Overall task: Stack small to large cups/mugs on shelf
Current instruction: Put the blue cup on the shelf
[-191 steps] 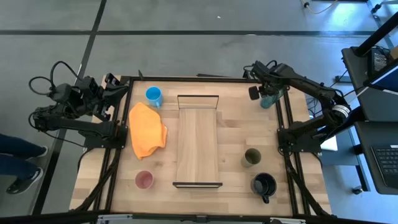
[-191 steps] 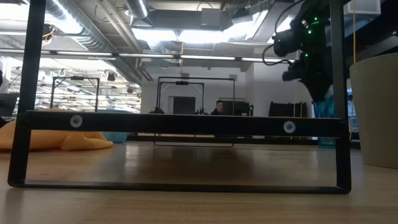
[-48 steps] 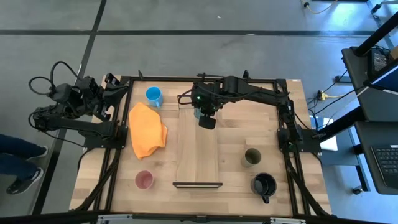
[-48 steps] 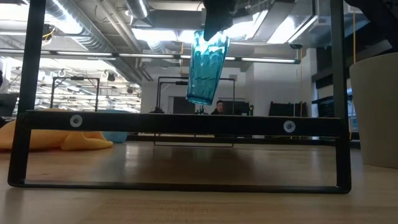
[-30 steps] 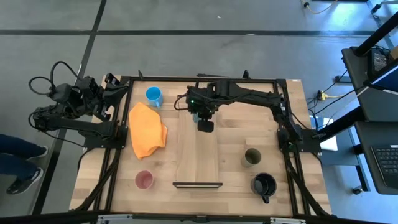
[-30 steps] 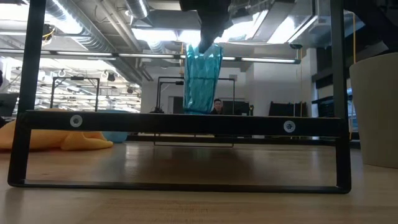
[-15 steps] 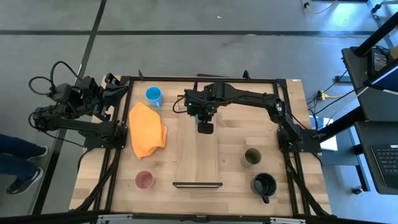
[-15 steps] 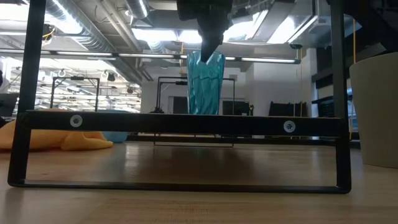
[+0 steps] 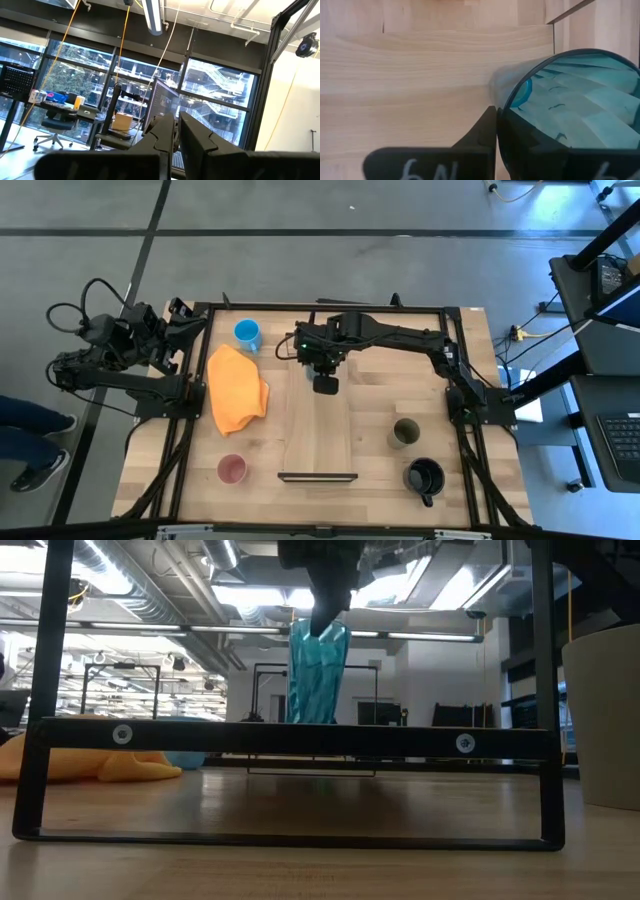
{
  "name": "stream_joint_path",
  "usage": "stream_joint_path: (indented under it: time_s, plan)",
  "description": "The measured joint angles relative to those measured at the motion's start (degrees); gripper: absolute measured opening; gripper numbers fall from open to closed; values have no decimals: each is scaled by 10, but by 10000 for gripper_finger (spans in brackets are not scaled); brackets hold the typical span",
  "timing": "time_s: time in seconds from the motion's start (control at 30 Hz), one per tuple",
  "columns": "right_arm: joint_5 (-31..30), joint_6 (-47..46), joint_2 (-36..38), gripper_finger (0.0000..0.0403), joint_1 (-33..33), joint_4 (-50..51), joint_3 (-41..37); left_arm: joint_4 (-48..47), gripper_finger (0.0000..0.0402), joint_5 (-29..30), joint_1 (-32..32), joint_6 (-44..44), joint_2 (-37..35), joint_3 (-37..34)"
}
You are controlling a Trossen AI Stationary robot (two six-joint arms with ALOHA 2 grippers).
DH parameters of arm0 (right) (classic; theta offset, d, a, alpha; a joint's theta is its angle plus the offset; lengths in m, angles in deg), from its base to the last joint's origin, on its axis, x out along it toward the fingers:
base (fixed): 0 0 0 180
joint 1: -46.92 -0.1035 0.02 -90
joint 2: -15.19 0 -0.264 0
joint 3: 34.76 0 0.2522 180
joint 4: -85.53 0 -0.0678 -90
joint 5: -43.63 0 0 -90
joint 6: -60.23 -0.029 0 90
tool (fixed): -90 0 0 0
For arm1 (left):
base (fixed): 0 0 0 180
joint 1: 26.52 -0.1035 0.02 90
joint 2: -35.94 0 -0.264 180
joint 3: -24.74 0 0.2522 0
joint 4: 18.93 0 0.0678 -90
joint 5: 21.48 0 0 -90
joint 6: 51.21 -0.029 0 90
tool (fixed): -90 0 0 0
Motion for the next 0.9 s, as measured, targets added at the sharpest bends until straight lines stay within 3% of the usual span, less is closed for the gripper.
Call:
stream_joint_path:
  time_s: [0.9]
  plan:
    - [-6, -18, 0, 82, 18, 1, 0, 0, 22, 0, 0, 0, 0, 0]
